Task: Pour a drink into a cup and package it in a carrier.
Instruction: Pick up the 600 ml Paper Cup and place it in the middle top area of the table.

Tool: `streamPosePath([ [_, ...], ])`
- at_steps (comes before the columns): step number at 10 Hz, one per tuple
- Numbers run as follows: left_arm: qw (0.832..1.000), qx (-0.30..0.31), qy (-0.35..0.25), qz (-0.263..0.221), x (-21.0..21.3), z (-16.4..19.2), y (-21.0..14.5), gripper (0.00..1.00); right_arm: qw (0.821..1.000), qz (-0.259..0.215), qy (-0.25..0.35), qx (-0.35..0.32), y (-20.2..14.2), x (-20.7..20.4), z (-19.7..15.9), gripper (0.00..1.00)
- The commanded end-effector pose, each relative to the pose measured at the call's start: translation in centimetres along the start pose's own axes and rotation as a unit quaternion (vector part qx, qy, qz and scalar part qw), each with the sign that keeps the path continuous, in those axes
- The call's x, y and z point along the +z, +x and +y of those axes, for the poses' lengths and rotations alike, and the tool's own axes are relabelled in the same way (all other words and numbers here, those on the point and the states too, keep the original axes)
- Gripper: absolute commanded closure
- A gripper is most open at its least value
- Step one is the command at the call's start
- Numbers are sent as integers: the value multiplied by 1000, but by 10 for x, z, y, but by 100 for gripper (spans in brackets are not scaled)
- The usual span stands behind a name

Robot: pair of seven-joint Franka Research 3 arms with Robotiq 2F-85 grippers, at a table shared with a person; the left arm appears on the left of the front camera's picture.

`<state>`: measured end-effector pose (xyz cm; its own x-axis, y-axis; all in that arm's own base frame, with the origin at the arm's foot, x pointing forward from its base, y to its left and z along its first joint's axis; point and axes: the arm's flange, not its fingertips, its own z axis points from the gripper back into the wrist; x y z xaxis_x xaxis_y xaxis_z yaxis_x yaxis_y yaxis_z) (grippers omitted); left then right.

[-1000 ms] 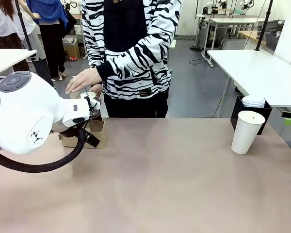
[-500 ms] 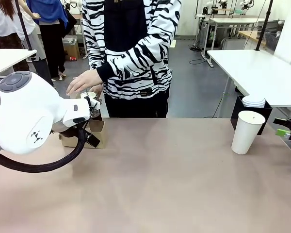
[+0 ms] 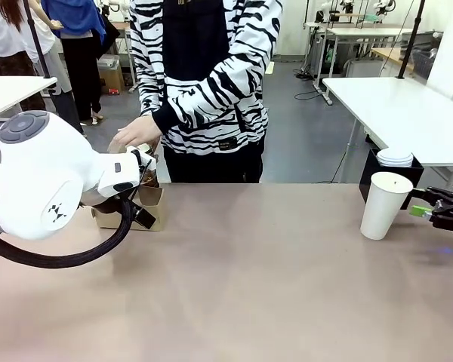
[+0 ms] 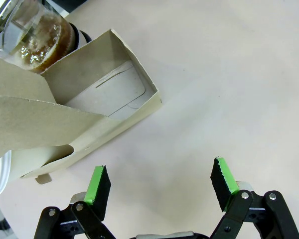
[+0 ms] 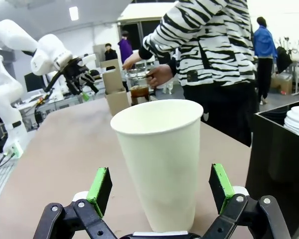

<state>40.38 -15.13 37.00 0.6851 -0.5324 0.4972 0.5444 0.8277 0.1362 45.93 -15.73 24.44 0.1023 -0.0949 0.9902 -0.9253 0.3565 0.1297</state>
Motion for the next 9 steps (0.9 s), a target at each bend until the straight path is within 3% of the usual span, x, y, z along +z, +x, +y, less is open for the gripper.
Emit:
streamPosePath([
  [1, 1000, 0, -1, -1, 0, 0, 0, 0, 1000, 14, 8, 7, -7, -7, 2, 0],
  [9, 1000, 0, -1, -1, 0, 0, 0, 0, 1000, 30, 5, 0, -32, -56, 2, 0],
])
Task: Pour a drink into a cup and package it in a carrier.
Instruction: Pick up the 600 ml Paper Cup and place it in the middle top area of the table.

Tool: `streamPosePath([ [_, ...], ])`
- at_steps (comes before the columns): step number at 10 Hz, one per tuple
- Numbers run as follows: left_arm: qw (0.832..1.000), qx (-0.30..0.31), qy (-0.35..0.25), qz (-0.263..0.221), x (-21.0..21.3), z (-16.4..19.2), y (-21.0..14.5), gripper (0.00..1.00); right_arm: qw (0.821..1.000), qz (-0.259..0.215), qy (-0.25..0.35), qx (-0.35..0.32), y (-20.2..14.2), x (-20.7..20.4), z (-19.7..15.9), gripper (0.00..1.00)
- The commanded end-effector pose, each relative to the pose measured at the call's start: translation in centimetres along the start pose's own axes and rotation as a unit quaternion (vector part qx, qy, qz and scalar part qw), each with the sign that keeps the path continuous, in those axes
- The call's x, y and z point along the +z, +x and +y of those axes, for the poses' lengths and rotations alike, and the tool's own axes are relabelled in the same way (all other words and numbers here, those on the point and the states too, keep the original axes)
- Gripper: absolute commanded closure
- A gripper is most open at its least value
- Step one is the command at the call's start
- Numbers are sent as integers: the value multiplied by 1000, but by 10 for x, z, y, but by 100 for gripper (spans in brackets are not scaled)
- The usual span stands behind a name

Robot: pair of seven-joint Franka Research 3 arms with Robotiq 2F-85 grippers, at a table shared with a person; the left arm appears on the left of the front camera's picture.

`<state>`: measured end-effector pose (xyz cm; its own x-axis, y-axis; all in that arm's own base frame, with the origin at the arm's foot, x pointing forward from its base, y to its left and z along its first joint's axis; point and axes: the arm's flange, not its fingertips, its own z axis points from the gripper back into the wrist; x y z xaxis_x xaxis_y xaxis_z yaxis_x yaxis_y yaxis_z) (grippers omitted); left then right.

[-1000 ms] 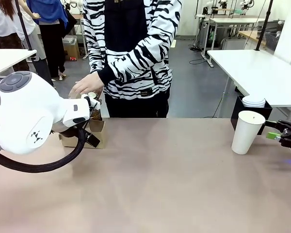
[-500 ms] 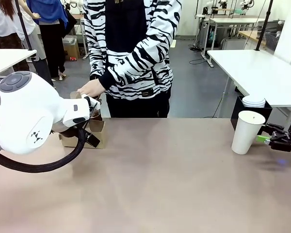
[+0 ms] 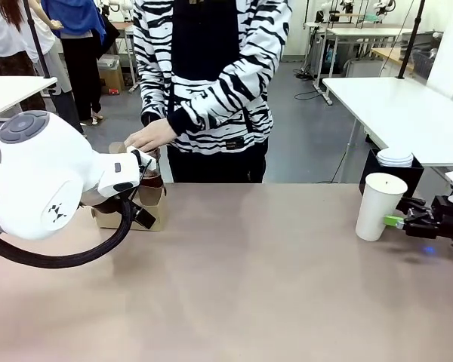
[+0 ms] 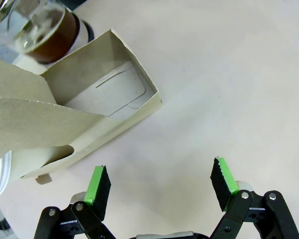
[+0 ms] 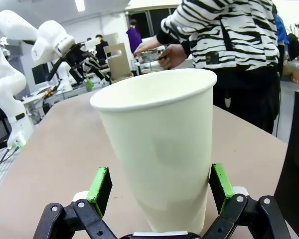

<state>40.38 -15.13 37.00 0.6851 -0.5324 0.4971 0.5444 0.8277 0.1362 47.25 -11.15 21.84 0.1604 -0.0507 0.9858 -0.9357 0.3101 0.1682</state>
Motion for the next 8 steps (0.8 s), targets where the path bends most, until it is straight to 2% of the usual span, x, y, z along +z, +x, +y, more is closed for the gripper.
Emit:
streamPosePath([
  [1, 1000, 0, -1, -1, 0, 0, 0, 0, 1000, -1, -20, 20, -5, -14, -1, 0],
  [8, 1000, 0, -1, -1, 0, 0, 0, 0, 1000, -14, -14, 6, 0, -47, -11, 0],
])
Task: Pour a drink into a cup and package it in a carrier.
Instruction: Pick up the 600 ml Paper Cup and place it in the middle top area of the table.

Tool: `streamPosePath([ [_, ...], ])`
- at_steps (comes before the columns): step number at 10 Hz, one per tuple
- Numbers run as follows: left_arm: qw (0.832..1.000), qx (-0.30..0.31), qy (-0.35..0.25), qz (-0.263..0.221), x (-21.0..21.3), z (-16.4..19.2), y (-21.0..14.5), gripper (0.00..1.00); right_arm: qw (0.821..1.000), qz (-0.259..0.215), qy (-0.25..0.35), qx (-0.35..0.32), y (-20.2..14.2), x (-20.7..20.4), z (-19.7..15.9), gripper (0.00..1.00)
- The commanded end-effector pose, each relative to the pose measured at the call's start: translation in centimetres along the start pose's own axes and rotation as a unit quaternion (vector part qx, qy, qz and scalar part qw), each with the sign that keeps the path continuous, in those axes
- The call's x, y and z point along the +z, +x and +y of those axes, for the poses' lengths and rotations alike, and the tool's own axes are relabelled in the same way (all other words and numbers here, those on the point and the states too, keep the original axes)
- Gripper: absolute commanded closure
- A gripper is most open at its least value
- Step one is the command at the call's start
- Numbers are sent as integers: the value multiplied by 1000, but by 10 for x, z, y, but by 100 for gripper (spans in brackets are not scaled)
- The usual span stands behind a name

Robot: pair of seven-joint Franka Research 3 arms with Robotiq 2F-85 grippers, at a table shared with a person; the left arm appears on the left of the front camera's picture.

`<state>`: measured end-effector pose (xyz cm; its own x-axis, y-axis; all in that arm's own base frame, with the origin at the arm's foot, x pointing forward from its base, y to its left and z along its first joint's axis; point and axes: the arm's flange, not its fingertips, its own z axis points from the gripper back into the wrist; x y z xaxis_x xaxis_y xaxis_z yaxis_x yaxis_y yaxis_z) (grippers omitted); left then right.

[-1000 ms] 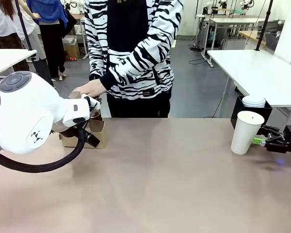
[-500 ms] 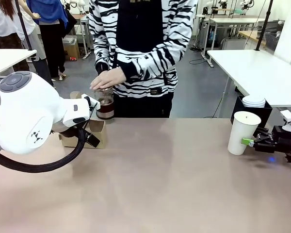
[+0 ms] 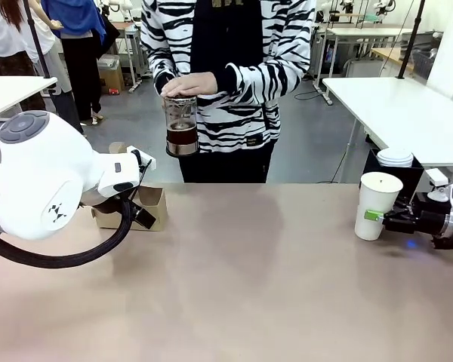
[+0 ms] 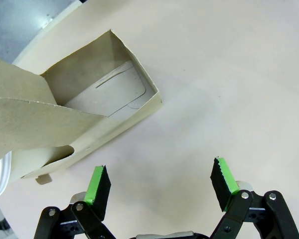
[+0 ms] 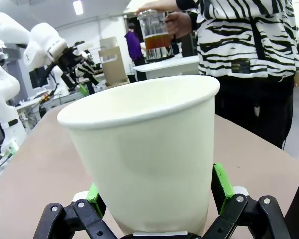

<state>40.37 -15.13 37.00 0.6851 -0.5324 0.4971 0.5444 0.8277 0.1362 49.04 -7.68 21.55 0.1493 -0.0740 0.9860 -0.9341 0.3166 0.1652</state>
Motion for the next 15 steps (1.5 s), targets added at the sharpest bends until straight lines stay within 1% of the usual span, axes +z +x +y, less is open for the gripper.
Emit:
streamPosePath([
  [1, 1000, 0, -1, -1, 0, 0, 0, 0, 1000, 2, -8, -3, 3, -9, -5, 0],
  [2, 1000, 0, -1, -1, 0, 0, 0, 0, 1000, 3, -5, -12, 4, -6, -5, 20],
  [3, 1000, 0, -1, -1, 0, 0, 0, 0, 1000, 14, -1, -22, 8, 0, -6, 20],
  [4, 1000, 0, -1, -1, 0, 0, 0, 0, 1000, 1, 3, -1, 1, -3, -1, 20],
  [9, 1000, 0, -1, -1, 0, 0, 0, 0, 1000, 3, 2, -5, 1, -1, -2, 20],
  [10, 1000, 0, -1, -1, 0, 0, 0, 0, 1000, -3, -14, 15, 16, -15, 8, 20],
  [11, 1000, 0, -1, -1, 0, 0, 0, 0, 1000, -7, -15, 21, 28, -31, 11, 20],
  [13, 1000, 0, -1, -1, 0, 0, 0, 0, 1000, 7, -13, 23, 50, -74, 8, 20],
  [14, 1000, 0, -1, -1, 0, 0, 0, 0, 1000, 5, -8, 23, 59, -101, 4, 20],
  [15, 1000, 0, -1, -1, 0, 0, 0, 0, 1000, 7, -6, 22, 61, -127, 1, 20],
])
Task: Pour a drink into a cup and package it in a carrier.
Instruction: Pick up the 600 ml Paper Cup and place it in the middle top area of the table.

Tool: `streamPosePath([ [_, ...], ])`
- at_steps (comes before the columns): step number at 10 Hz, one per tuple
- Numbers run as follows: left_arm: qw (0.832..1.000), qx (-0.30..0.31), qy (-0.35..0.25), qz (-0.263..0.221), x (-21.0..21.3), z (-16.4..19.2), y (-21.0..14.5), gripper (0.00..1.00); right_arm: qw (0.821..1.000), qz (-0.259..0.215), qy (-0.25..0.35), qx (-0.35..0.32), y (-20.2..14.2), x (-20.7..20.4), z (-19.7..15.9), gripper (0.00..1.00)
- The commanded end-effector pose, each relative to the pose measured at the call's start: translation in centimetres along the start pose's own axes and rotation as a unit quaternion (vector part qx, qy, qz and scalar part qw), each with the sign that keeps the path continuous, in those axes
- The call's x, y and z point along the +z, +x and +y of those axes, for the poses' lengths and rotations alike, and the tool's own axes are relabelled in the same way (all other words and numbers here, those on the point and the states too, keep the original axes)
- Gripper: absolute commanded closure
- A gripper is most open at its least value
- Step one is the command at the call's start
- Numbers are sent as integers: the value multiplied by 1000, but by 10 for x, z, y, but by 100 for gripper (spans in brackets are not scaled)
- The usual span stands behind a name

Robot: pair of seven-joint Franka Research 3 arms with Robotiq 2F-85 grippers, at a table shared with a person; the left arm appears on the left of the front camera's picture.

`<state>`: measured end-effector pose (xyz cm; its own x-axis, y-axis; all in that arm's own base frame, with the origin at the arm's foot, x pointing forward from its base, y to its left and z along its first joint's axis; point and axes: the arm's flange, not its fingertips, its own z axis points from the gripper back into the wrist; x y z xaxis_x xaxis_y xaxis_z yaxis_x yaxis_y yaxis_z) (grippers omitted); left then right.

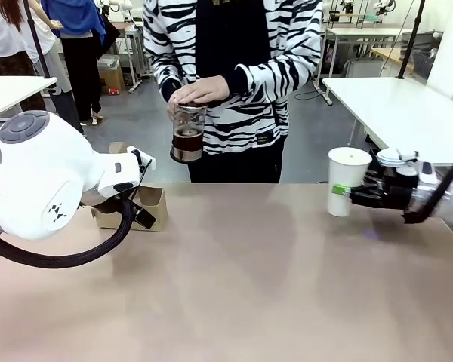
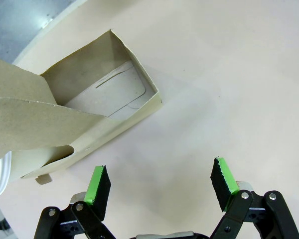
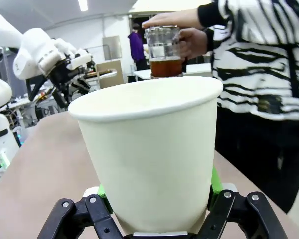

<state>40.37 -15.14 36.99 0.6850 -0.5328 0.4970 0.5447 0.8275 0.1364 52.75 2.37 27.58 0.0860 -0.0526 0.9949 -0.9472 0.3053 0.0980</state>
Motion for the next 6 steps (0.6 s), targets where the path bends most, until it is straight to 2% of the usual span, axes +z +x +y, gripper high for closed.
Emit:
streamPosePath([
  [1, 1000, 0, -1, -1, 0, 0, 0, 0, 1000, 8, -16, -16, 3, -45, -10, 20],
  [3, 1000, 0, -1, -1, 0, 0, 0, 0, 999, 3, -22, -23, -7, -99, -18, 20],
  [6, 1000, 0, -1, -1, 0, 0, 0, 0, 999, -7, -35, -35, -26, -147, -34, 20],
])
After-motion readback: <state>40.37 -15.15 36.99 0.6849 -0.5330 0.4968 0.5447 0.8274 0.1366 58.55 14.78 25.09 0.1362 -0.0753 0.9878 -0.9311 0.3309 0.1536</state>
